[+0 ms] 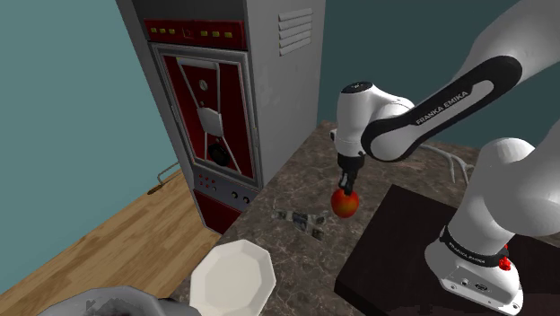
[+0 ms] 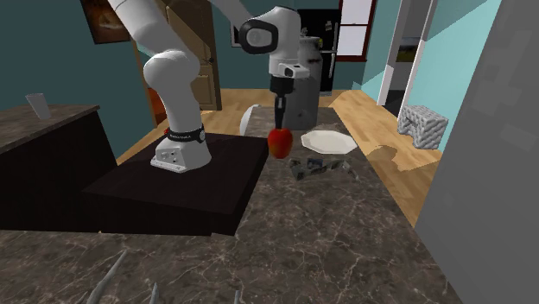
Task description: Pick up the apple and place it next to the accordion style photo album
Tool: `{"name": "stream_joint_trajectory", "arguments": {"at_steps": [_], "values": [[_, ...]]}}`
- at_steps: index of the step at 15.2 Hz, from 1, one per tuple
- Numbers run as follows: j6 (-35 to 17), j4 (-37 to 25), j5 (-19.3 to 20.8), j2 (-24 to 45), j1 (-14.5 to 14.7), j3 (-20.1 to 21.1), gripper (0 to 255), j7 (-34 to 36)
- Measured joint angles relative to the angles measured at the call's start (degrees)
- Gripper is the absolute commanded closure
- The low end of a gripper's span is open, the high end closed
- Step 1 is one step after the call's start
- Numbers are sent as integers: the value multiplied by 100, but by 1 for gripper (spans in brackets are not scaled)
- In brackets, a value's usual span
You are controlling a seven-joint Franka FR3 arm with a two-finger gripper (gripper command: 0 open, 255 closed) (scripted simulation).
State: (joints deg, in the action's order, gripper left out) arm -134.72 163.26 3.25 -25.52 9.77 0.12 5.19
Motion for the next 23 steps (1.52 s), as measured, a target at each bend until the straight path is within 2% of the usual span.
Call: {"name": "stream_joint_trajectory", "arguments": {"at_steps": [18,23], "values": [[-2074,270,236,1808,-115,46,255,214],[-2183,276,265,1906,-130,43,255,227]]}}
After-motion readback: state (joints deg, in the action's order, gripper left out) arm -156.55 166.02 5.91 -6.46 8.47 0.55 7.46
